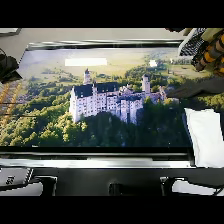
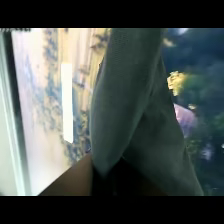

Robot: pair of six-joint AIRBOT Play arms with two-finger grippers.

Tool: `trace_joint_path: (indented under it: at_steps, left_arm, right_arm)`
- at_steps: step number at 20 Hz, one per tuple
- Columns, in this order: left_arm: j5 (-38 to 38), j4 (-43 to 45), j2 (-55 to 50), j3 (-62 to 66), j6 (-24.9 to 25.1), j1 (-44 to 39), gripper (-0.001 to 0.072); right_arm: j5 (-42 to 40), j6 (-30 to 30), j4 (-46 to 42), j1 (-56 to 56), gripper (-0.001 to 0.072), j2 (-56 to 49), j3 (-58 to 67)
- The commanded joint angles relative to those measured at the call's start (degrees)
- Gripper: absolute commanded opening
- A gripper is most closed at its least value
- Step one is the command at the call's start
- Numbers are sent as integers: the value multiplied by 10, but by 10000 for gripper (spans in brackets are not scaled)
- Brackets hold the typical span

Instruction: Fold the clothes and pants, and hang the long-sleeved shirts on hangers.

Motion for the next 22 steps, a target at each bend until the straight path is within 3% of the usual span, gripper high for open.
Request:
trace_joint_path:
  at_steps: [1,8,13,22]
  left_arm:
    - [0,0,0,0,0,0,16]
    - [0,0,0,0,0,0,16]
    - [0,0,0,0,0,0,16]
    - [-2,0,0,-16,0,0,16]
  right_arm:
    - [64,74,-111,-1,29,34,1]
    - [192,75,-215,-1,31,55,0]
    - [272,-11,-308,0,30,52,-7]
    - [301,-120,-347,0,32,53,-177]
